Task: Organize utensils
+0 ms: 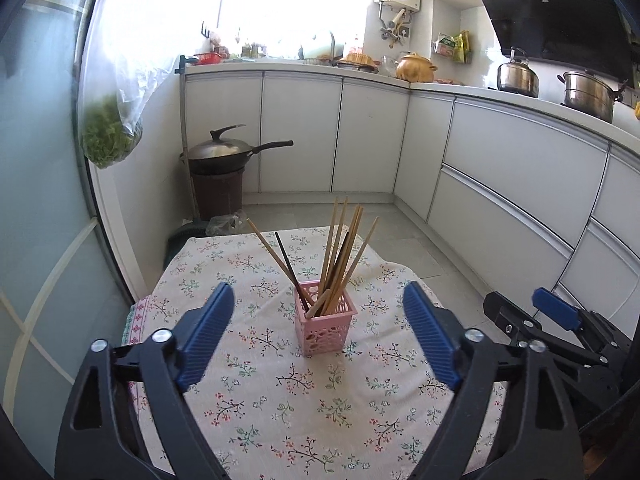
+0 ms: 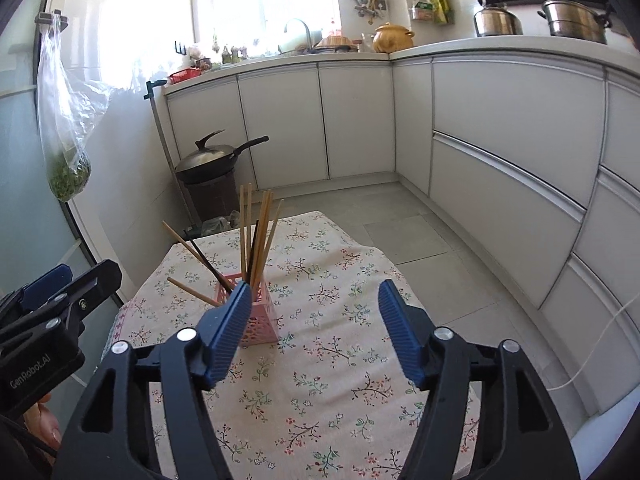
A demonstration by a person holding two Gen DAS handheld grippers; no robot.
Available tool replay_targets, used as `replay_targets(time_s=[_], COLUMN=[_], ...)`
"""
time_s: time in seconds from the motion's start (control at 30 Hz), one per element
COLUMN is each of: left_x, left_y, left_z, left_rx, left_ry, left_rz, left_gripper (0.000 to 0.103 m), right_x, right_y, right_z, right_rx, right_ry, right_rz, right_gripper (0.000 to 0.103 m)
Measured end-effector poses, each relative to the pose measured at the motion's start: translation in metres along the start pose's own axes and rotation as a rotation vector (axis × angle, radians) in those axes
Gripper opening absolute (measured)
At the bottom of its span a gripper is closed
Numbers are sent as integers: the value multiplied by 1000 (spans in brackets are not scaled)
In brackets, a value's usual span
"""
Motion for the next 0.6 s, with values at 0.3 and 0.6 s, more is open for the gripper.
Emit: replay_targets(time_s=[0.3,0.6], left_x=[13,19], left_y=[0,6], left_z=[-20,-15], left_rx=[95,58], left_ry=[-37,-36], left_rz=[37,28], left_gripper=[96,96], right_x=[28,32], right_y=[5,1], right_z=[-33,-52], right_rx=[111,162], right_ry=[184,258], right_rz=[0,-15], right_gripper=[94,96])
Point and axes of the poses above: each gripper's, at about its wrist camera, not at the fingertips, and z roughly the way its jaws point, x to its right, y to its underside, the point moved 4 cm from there along z, roughly the way its jaws point, and after that the axes turned 10 degrees about x, right-handed, at the moved point
